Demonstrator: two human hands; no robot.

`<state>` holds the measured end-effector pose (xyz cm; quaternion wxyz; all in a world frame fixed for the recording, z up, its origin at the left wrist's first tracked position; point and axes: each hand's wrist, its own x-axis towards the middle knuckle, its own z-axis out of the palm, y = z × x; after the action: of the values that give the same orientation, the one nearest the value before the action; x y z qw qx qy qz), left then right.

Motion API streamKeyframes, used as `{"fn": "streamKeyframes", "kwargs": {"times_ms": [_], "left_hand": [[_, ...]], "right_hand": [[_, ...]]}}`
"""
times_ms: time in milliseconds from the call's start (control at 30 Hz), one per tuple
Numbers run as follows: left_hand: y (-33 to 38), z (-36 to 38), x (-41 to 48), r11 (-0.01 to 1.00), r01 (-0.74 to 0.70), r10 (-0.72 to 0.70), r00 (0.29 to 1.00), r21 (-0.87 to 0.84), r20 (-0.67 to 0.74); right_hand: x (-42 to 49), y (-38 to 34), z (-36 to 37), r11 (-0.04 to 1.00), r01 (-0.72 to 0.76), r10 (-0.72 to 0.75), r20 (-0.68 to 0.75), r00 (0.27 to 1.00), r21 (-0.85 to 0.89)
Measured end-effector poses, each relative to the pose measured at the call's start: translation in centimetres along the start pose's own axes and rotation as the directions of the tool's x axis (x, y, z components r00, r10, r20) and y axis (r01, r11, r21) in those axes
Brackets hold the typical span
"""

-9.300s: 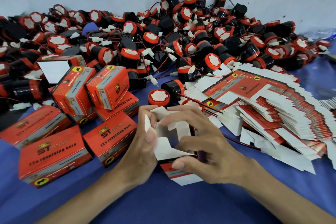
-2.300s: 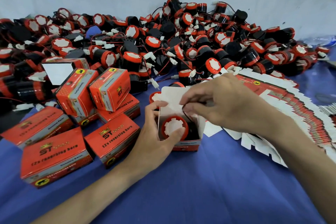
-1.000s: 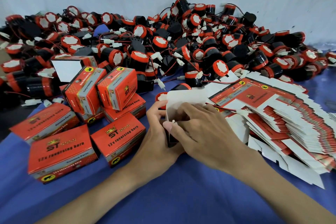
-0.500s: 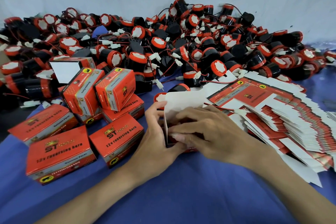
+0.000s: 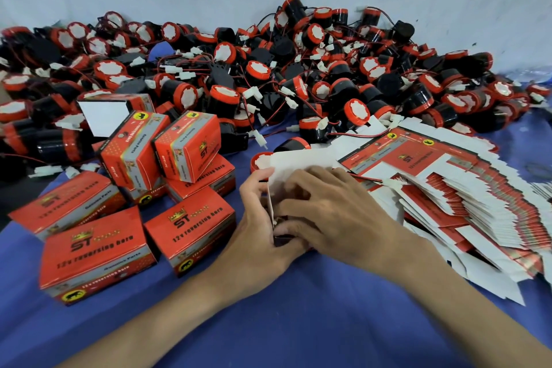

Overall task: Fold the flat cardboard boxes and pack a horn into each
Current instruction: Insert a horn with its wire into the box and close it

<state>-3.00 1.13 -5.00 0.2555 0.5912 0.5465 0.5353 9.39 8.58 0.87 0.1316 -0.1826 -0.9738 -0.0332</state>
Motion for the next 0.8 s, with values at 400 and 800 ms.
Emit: {"fn": "streamKeyframes", "kwargs": {"times_ms": [400,800], "left_hand": [[-0.4,-0.2,0.0,0.999,-0.029,0.028,0.999,0.026,0.042],[-0.3,-0.5,0.1,0.997,-0.057,0.063,0.993,-0.058,0.100]], "right_hand": [[0.1,0.4,0.6,0.988,0.055,-0.034,-0.147,0.989,0.145],[-0.4,1.0,0.2,0.980,0.120,-0.106,-0.091,0.990,0.162]]}}
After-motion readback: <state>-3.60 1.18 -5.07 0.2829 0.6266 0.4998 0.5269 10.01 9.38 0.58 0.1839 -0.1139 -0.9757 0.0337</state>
